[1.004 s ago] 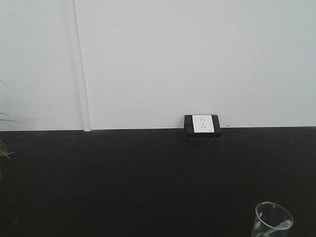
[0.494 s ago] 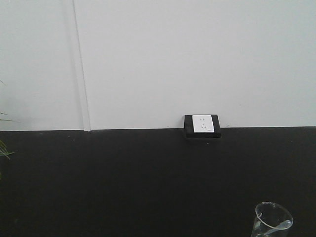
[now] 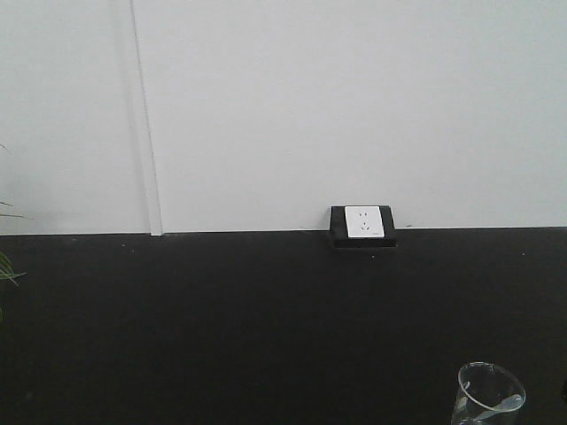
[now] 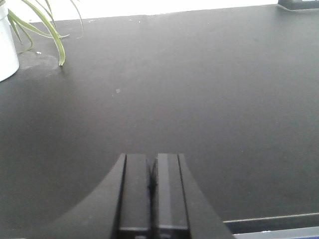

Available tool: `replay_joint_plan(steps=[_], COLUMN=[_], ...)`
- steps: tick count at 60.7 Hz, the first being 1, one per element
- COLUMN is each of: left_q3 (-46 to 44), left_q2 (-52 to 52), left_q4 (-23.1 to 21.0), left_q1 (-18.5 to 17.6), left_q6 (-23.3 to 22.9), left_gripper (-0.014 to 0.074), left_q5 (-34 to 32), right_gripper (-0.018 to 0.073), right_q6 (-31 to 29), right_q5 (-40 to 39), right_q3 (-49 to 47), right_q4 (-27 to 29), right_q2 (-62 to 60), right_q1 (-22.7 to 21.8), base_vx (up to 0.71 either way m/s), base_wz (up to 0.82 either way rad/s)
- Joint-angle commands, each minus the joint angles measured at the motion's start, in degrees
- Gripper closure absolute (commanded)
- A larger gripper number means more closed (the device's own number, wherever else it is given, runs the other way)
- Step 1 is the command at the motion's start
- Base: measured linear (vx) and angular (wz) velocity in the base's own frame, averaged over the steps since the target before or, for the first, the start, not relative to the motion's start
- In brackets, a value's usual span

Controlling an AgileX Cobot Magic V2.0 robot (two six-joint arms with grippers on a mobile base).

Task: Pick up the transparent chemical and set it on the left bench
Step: 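Close the right gripper on the pipette and lift it out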

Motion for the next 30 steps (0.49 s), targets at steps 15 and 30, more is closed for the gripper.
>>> replay_joint_plan(steps=[15,30], left_q3=[0.93,0.93], left_q2=[-1.1,-1.1], left_q4=[-0.04,-0.04], left_q1=[-0.1,-0.1], left_q6=[-0.45,-0.45], left_gripper=[0.06,0.06], left_q5=[-4.49,-4.49], right_gripper=[0.0001,0.0001], right_q6=[0.15,0.11], right_q5=[-17.44,-20.76], right_q3=[-2.76,-6.43], right_q4=[-10.55,-10.43], right_q2=[16.54,27.48], right_q1=[-0.31,-0.31], base_vx=[0.0,0.0], base_wz=[0.0,0.0])
